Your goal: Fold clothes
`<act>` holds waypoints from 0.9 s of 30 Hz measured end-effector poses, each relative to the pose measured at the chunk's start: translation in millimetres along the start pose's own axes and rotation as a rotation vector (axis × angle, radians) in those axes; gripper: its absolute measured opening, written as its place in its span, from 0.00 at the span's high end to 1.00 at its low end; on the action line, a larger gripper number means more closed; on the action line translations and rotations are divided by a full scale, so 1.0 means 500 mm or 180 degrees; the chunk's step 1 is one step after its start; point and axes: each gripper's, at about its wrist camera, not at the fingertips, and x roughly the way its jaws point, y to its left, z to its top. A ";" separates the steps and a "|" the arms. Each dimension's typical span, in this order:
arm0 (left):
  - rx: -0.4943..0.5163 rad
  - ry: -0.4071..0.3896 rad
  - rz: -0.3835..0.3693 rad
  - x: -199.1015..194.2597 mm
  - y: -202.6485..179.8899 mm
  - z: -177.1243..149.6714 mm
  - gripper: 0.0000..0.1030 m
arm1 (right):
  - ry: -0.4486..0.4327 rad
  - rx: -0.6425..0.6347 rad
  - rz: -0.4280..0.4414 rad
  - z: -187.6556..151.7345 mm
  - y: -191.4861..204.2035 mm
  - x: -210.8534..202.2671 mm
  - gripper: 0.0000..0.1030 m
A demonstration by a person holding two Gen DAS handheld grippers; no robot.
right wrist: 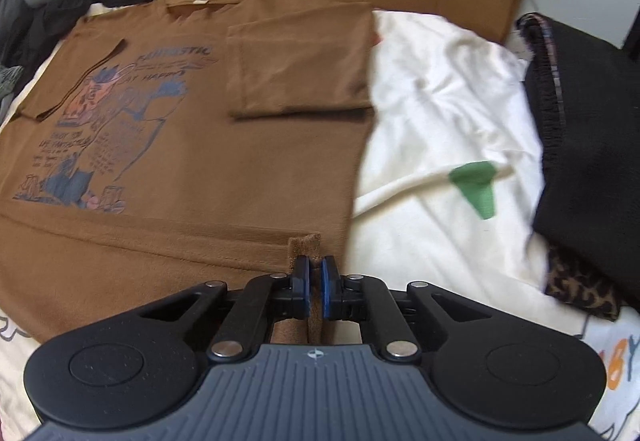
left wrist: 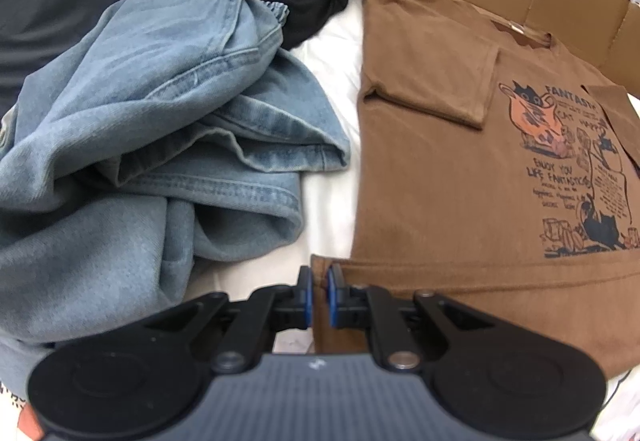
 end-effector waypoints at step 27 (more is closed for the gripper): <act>0.0015 0.0036 -0.0049 0.002 0.011 0.002 0.92 | -0.0018 0.0608 0.0483 0.011 -0.051 -0.005 0.95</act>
